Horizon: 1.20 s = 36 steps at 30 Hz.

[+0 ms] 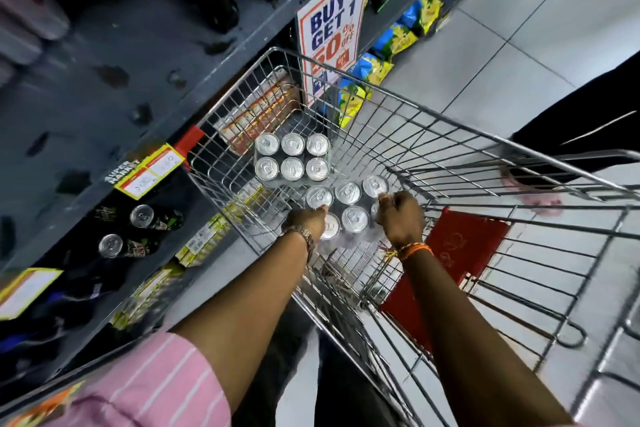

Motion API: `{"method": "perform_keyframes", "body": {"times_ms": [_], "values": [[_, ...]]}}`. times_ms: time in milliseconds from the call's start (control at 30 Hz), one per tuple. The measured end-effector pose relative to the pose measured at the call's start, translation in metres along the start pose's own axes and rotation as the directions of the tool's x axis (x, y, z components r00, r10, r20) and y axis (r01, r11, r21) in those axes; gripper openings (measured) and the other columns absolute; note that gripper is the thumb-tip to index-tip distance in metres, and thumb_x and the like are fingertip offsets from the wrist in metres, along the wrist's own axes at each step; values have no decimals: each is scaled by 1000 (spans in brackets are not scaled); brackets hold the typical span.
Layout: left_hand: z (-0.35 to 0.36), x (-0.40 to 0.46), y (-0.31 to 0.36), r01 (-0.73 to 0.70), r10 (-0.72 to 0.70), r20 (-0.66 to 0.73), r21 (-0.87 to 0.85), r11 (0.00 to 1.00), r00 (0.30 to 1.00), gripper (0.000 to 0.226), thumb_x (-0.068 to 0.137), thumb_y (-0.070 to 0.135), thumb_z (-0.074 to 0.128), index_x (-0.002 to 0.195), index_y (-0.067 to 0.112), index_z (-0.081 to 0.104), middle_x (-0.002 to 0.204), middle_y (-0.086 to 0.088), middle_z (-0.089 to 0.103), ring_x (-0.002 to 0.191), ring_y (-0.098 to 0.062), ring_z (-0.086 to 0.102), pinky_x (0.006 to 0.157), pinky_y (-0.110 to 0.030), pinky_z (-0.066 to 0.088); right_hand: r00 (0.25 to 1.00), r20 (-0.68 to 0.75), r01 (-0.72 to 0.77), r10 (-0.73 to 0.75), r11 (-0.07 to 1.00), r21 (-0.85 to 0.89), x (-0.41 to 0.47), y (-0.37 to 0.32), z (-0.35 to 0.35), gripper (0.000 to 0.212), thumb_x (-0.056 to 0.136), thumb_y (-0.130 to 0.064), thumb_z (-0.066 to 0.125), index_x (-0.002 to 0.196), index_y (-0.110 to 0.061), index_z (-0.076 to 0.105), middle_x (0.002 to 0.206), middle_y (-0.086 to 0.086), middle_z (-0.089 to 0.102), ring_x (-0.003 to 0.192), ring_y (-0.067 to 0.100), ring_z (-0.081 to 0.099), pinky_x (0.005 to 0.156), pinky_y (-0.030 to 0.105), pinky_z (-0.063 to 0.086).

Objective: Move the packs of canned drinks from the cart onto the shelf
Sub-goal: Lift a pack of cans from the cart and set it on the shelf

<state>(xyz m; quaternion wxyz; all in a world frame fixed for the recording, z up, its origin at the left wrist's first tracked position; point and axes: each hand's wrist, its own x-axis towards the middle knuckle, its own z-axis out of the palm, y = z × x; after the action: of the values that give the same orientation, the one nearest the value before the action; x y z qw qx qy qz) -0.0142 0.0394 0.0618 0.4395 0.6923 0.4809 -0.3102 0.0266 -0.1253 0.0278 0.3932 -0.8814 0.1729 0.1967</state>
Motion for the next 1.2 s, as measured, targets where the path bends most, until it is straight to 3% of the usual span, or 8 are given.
{"method": "perform_keyframes", "body": {"times_ms": [133, 200, 300, 400, 467, 567, 800, 1200], "values": [[-47, -51, 11, -177, 171, -91, -59, 982, 981, 60, 89, 54, 57, 121, 4, 59, 76, -3, 60, 54, -10, 54, 29, -15, 38, 994, -93, 46, -51, 997, -55, -26, -51, -28, 45, 88, -46, 51, 84, -5, 68, 88, 22, 73, 88, 39, 66, 71, 35, 47], [-75, -75, 19, -278, 264, -157, -71, 958, 952, 55, 84, 60, 60, 97, 7, 66, 79, -15, 64, 59, -19, 59, 42, -26, 48, 983, -142, 113, -119, 992, -48, -41, -81, -42, 52, 85, -51, 47, 80, -3, 66, 86, 23, 72, 87, 41, 66, 70, 37, 50], [-118, -107, 26, -400, 358, -275, -116, 909, 892, 59, 79, 62, 64, 67, 4, 60, 66, -24, 63, 54, -29, 53, 59, -27, 37, 958, -194, 208, -211, 977, -37, -64, -130, -58, 58, 79, -56, 41, 78, -3, 64, 83, 22, 72, 84, 41, 65, 68, 39, 49], [-166, -140, 26, -465, 378, -404, -142, 874, 833, 63, 80, 57, 66, 59, -2, 55, 49, -12, 60, 55, -36, 56, 47, -22, 31, 927, -212, 304, -310, 951, -63, -92, -187, -64, 53, 84, -51, 47, 81, -2, 65, 86, 24, 71, 89, 43, 64, 65, 36, 38], [-199, -155, 24, -481, 374, -501, -99, 871, 780, 68, 79, 59, 65, 62, -5, 51, 61, -25, 58, 64, -44, 55, 49, -29, 32, 904, -200, 370, -377, 926, -75, -108, -226, -62, 47, 88, -46, 51, 84, -1, 65, 92, 26, 71, 94, 44, 62, 69, 39, 41], [-247, -163, 17, -499, 355, -601, -86, 862, 716, 75, 73, 70, 59, 67, -4, 52, 81, -32, 66, 80, -45, 67, 65, -43, 53, 865, -137, 482, -483, 875, -46, -128, -280, -46, 44, 90, -41, 53, 80, 1, 61, 93, 28, 70, 93, 45, 62, 69, 39, 41], [-344, -153, -5, -503, 310, -723, -61, 862, 618, 65, 86, 60, 55, 72, -4, 53, 93, -32, 69, 93, -45, 67, 78, -45, 53, 780, 66, 625, -623, 781, -15, -149, -381, 25, 45, 91, -41, 55, 91, 3, 65, 102, 27, 70, 100, 44, 63, 78, 41, 48], [-390, -92, -40, -423, 183, -757, -134, 896, 627, 64, 90, 59, 50, 69, -1, 60, 91, -29, 70, 92, -43, 66, 76, -41, 50, 726, 252, 665, -640, 747, -18, -141, -410, 114, 45, 90, -43, 58, 100, 0, 65, 110, 21, 70, 105, 41, 64, 76, 34, 46]]}}
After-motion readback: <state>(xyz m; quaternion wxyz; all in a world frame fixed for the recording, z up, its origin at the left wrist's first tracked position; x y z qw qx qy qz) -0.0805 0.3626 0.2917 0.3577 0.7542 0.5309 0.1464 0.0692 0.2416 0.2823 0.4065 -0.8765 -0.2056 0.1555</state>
